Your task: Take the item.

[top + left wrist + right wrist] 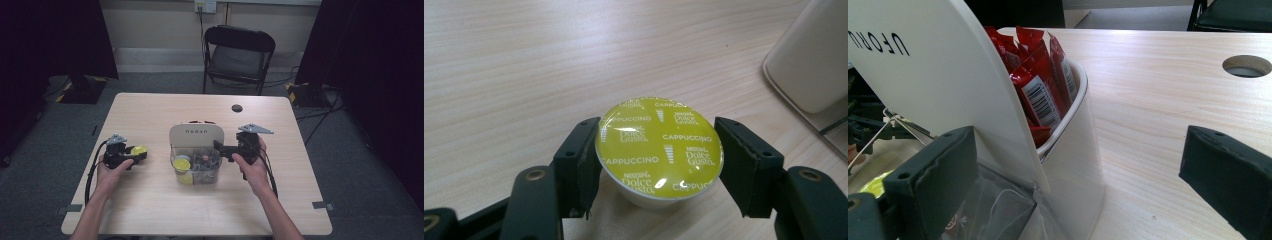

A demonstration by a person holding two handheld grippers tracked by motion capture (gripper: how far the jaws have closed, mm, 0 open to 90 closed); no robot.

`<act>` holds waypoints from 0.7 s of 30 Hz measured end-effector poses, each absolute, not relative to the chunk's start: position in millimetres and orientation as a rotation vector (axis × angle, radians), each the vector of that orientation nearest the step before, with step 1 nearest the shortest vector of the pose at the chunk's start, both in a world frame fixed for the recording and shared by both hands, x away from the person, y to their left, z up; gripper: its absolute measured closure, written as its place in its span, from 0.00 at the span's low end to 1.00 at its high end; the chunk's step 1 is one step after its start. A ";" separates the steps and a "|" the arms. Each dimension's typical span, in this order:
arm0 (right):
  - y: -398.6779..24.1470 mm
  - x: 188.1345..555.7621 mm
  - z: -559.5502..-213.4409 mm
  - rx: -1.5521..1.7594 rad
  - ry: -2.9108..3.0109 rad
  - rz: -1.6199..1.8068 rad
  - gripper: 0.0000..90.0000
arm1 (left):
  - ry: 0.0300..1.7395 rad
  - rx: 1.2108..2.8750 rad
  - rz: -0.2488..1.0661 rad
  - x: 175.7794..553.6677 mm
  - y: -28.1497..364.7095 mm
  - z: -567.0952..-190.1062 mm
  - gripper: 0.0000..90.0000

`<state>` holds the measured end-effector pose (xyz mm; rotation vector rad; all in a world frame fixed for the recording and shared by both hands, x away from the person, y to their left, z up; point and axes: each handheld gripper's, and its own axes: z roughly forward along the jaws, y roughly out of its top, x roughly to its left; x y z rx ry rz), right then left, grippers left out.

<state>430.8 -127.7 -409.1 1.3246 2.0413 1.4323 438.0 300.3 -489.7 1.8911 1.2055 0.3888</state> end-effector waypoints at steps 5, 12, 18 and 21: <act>-127.6 430.4 -408.9 1.324 2.041 1.433 0.02 | 1.204 1.902 0.386 439.1 297.4 -491.4 0.42; -127.9 430.6 -408.8 1.322 2.045 1.437 0.03 | 1.231 1.866 0.377 439.6 300.7 -490.4 0.31; -127.8 430.0 -408.2 1.308 2.045 1.447 0.05 | 1.266 1.822 0.364 435.7 308.5 -486.7 0.19; -128.0 430.0 -408.2 1.306 2.048 1.449 0.05 | 1.255 1.805 0.363 431.0 311.6 -483.1 0.19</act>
